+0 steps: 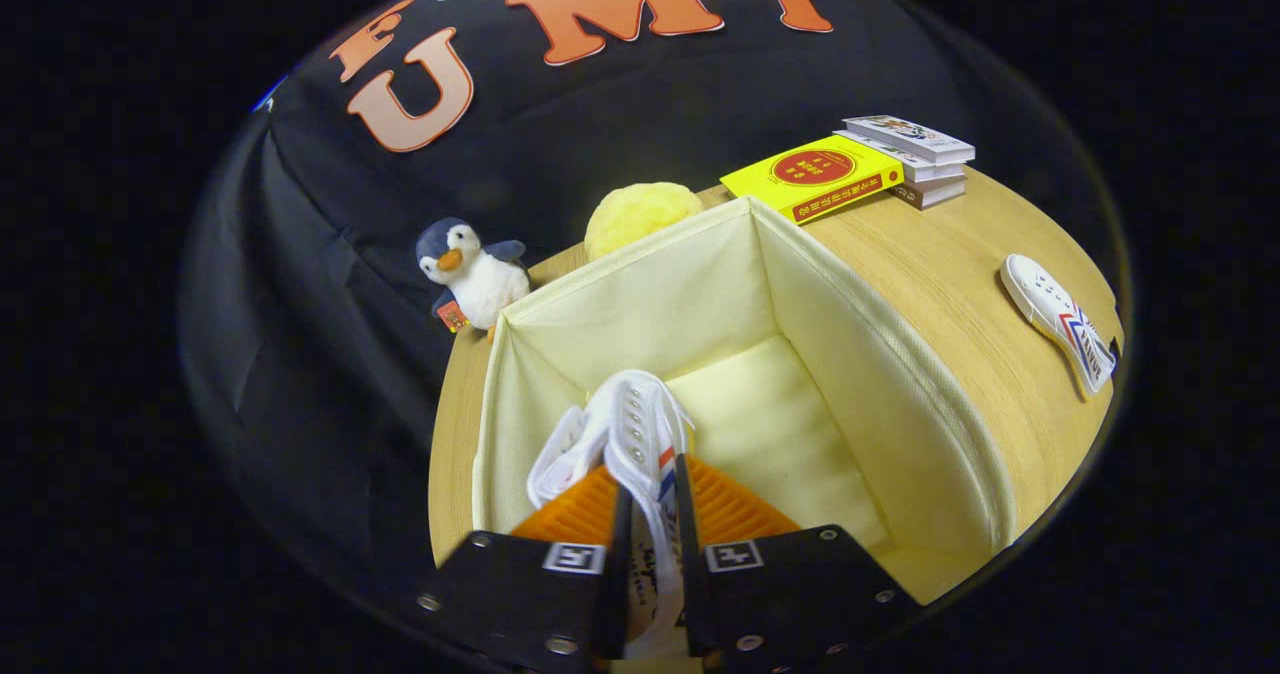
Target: Open the storage box then place both shoes into the box .Put the left shoe in first, then the right shoe, with the right side of both shoes facing outward in a uniform manner.
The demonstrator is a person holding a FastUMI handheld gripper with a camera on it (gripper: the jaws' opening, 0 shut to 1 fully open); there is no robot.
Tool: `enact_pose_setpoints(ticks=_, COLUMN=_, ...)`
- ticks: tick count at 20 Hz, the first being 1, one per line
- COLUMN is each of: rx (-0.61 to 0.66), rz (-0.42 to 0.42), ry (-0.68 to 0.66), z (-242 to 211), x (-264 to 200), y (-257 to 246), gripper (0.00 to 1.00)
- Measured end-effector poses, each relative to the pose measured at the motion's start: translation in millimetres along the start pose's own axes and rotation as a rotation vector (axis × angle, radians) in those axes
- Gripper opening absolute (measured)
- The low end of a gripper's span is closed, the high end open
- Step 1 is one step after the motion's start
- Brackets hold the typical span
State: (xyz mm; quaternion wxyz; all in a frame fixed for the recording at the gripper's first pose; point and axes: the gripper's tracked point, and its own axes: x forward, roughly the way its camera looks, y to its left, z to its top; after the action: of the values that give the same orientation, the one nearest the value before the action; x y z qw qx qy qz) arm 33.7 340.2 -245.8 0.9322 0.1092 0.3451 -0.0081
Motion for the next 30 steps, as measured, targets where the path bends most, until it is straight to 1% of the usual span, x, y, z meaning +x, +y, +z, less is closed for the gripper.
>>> enact_pose_setpoints(ticks=2, rx=-0.026, rz=0.0, ry=-0.058, z=20, x=-3, y=-1, gripper=0.61)
enact_pose_setpoints(ticks=4, rx=-0.018, rz=0.041, ry=-0.07, z=29, x=-12, y=4, gripper=0.99)
enact_pose_setpoints(ticks=6, rx=0.004, rz=0.081, ry=-0.074, z=33, x=-27, y=4, gripper=0.98)
enact_pose_setpoints(ticks=7, rx=0.001, rz=0.092, ry=-0.098, z=42, x=-33, y=0, gripper=0.98)
enact_pose_setpoints(ticks=10, rx=-0.051, rz=0.081, ry=-0.178, z=70, x=-52, y=-23, gripper=0.98)
enact_pose_setpoints(ticks=13, rx=-0.08, rz=0.075, ry=-0.231, z=95, x=-71, y=-53, gripper=0.98)
enact_pose_setpoints(ticks=15, rx=-0.077, rz=0.06, ry=-0.249, z=109, x=-80, y=-82, gripper=0.98)
enact_pose_setpoints(ticks=18, rx=-0.085, rz=0.005, ry=-0.259, z=126, x=-86, y=-137, gripper=0.98)
enact_pose_setpoints(ticks=24, rx=-0.135, rz=-0.074, ry=-0.248, z=151, x=-92, y=-234, gripper=0.98)
enact_pose_setpoints(ticks=28, rx=-0.155, rz=-0.103, ry=-0.213, z=159, x=-94, y=-292, gripper=0.99)
enact_pose_setpoints(ticks=30, rx=-0.157, rz=-0.095, ry=-0.184, z=157, x=-92, y=-318, gripper=0.98)
